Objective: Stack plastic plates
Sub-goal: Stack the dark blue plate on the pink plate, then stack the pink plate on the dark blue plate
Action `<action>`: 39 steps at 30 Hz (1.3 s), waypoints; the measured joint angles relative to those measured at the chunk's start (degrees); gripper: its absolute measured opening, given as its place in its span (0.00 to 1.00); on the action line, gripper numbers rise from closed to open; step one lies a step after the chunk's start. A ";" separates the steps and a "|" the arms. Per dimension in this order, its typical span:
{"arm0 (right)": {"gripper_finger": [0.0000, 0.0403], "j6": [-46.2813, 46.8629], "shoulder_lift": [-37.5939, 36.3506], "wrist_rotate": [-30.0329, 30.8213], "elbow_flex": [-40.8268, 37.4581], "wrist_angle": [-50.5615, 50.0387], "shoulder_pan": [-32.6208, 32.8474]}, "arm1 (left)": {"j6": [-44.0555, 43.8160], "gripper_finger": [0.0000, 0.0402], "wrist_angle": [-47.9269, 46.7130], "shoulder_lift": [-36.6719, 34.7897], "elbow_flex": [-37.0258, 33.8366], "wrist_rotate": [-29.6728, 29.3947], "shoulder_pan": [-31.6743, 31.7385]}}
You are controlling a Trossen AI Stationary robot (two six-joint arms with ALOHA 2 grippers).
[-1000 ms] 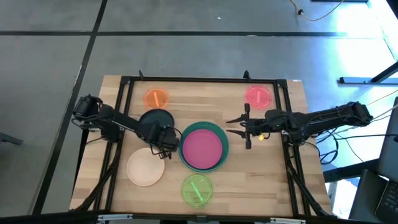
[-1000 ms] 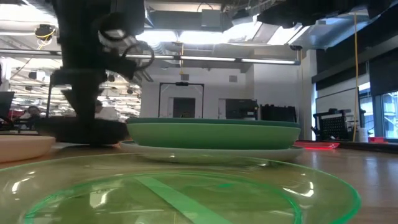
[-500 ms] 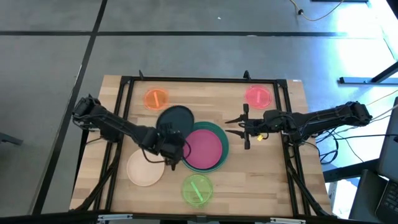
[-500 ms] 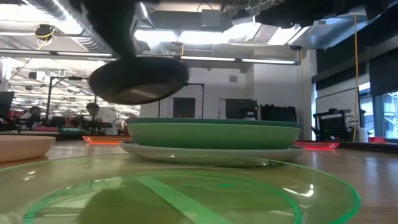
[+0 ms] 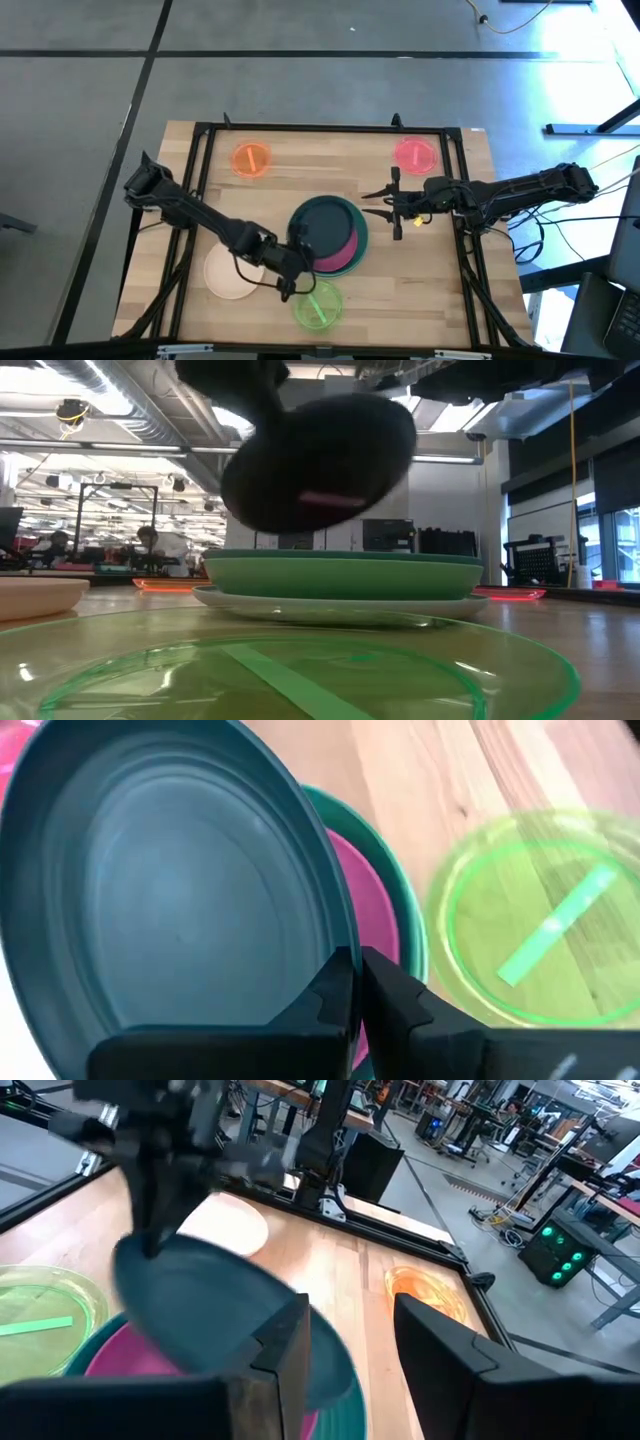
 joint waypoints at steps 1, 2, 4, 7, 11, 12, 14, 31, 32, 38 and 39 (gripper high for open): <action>0.34 0.00 0.00 0.00 0.00 0.02 0.01 | 0.20 0.02 0.16 0.83 0.00 0.72 0.02; 0.34 0.00 0.00 0.00 0.00 0.02 0.00 | 0.22 0.02 0.20 1.61 0.00 1.27 0.12; 0.34 0.00 0.00 0.00 0.00 0.00 0.02 | 0.24 0.02 0.21 3.22 0.00 1.57 0.40; 0.34 -0.02 0.00 0.00 0.00 0.01 0.01 | 0.37 0.03 0.08 5.05 0.00 1.94 0.64; 0.34 -0.02 0.00 0.00 0.00 0.00 0.00 | 0.35 0.05 0.50 5.77 0.00 2.16 0.96; 0.34 -0.02 0.00 0.00 0.00 0.00 0.00 | 0.35 0.05 0.60 5.75 0.00 2.20 1.02; 0.34 -0.02 0.00 0.00 0.00 -0.02 0.00 | 0.32 0.06 0.71 5.72 0.00 2.23 1.28; 0.34 -0.02 0.00 0.00 0.09 -0.53 0.00 | -7.24 0.26 -8.34 0.71 0.00 5.71 1.51; 0.34 -0.02 0.00 0.00 0.09 -0.53 0.00 | -8.48 0.26 -10.51 -0.51 0.00 5.82 1.32; 0.34 -0.02 0.00 0.00 0.09 -0.61 0.01 | -13.93 0.26 -20.81 -7.76 -0.62 5.15 -0.22; 0.34 -0.02 0.00 0.00 0.09 -0.66 0.00 | -14.66 0.26 -21.17 -9.06 -1.34 5.17 -0.34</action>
